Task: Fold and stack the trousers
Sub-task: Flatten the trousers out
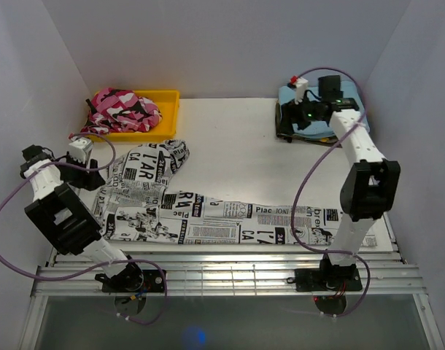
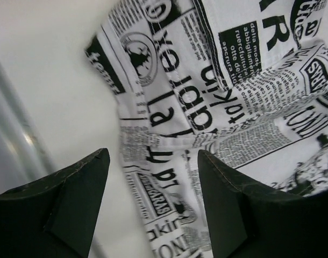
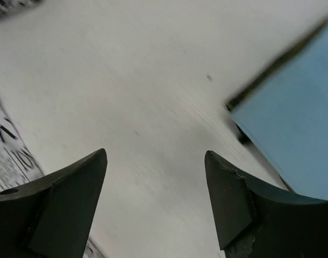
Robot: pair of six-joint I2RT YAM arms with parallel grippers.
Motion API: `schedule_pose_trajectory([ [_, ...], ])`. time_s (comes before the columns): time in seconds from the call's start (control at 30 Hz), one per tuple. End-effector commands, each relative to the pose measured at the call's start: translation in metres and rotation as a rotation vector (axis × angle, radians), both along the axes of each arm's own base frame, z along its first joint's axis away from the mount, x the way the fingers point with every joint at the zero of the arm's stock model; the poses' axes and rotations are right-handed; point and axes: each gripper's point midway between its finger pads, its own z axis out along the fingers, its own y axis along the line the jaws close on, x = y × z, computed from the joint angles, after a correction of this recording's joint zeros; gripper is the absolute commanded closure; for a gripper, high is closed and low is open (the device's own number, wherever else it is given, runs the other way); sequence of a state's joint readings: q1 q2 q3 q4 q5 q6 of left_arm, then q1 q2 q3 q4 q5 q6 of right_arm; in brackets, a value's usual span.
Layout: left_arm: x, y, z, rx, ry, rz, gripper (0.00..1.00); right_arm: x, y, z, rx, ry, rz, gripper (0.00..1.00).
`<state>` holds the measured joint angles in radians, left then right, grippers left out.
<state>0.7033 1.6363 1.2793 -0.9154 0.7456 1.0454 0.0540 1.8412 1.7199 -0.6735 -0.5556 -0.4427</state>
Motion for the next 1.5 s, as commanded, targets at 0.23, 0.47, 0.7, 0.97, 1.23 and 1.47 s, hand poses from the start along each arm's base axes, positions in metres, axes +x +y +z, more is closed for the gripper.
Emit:
schedule_pose_trajectory([
  [0.23, 0.014, -0.031, -0.024, -0.226, 0.084, 0.174, 0.23, 0.059, 0.27, 0.0, 0.549, 0.132, 0.133, 0.21],
  [0.47, 0.011, -0.035, -0.048, -0.198, 0.14, 0.212, 0.23, 0.039, 0.35, -0.063, 0.597, 0.179, 0.156, 0.19],
  [0.7, -0.002, -0.036, -0.065, -0.177, 0.174, 0.246, 0.23, 0.022, 0.389, -0.095, 0.619, 0.194, 0.161, 0.18],
  [0.97, -0.001, -0.022, -0.108, -0.195, 0.304, 0.367, 0.71, 0.026, 0.365, -0.093, 0.561, 0.152, 0.165, 0.92],
  [1.23, 0.0, 0.001, -0.131, -0.124, 0.364, 0.447, 1.0, 0.03, 0.242, -0.02, 0.346, -0.029, 0.132, 0.92],
  [1.47, -0.005, 0.0, -0.128, -0.108, 0.361, 0.436, 1.0, -0.009, 0.13, -0.045, 0.157, 0.041, -0.104, 0.92],
])
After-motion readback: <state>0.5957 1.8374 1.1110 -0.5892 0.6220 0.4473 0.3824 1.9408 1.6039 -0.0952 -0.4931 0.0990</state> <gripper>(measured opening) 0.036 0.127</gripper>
